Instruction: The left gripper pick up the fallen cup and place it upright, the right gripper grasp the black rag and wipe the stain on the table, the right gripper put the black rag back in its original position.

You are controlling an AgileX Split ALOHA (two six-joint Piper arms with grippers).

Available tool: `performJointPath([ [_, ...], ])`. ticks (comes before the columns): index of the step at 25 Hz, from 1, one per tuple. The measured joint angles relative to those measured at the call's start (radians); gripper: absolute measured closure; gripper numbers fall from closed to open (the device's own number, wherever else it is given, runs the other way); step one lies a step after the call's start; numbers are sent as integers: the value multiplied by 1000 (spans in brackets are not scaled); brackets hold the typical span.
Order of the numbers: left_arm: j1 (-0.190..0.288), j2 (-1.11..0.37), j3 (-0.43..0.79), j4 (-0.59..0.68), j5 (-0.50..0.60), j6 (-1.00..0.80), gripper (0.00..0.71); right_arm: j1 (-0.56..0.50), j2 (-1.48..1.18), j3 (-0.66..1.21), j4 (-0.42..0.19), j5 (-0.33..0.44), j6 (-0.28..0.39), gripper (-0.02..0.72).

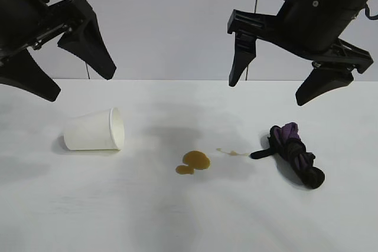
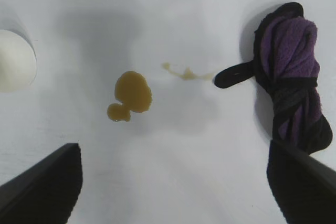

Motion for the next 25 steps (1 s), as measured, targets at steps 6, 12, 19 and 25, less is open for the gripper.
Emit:
performJointPath([
  [6,0,0,0,0,0,0,17,0,0,0,0,0,0,43],
  [12,0,0,0,0,0,0,17,0,0,0,0,0,0,43],
  [19,0,0,0,0,0,0,17,0,0,0,0,0,0,43],
  [25,0,0,0,0,-11,2,17,0,0,0,-1,-1,0,43],
])
